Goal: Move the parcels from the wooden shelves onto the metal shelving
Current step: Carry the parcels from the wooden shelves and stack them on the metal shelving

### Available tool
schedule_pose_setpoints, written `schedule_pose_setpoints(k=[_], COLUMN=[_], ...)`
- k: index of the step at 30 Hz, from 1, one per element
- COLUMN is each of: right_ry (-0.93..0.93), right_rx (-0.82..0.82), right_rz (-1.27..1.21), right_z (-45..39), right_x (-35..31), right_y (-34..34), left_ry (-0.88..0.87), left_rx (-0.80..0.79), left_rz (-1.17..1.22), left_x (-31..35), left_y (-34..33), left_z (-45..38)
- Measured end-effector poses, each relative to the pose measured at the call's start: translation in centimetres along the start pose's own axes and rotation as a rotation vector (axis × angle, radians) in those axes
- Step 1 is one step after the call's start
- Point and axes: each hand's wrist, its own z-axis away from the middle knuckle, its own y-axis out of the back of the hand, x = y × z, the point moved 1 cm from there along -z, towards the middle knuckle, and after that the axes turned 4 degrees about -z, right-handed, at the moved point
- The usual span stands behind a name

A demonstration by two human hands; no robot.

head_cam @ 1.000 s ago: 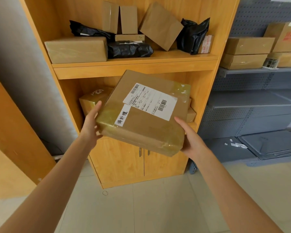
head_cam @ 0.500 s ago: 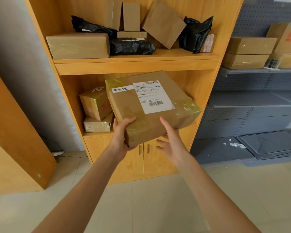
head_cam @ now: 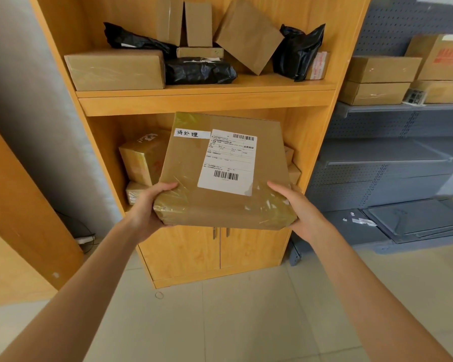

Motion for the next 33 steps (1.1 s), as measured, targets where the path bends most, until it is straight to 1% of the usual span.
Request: schedule_pose_setpoints(k=[5, 8, 13, 17, 21, 26, 29, 33], right_ry=[0.058, 0.077, 0.117, 0.149, 0.196, 0.279, 0.307, 0.356], right_rx=[0.019, 0.047, 0.154, 0.316, 0.463, 0.626, 0.702, 0.754], right_rz=[-0.047, -0.060, -0.121, -0.182, -0.256, -0.277, -0.266, -0.250], right_z=[0.2, 0.4, 2.1, 4.7, 8.5, 14.4, 17.6, 21.0], right_x=[0.2, 0.0, -0.9, -1.8, -2.7, -3.5, -3.5, -3.7], right_y=[0.0, 0.7, 4.2, 9.5, 16.0, 24.4, 28.9, 34.1], left_ry=[-0.044, -0.078, -0.098, -0.074, -0.039, -0.020, -0.001, 0.029], left_rx=[0.021, 0.007, -0.132, -0.241, -0.381, -0.535, -0.643, -0.753], left_rz=[0.020, 0.012, -0.010, -0.024, -0.013, -0.035, -0.046, -0.076], left_x=[0.4, 0.8, 1.4, 1.1, 0.1, -1.6, -3.3, -4.8], left_y=[-0.4, -1.2, -5.2, -11.7, -20.0, -31.1, -36.8, -43.3], left_z=[-0.2, -0.7, -2.2, -3.7, -4.3, -3.5, -2.5, -1.2])
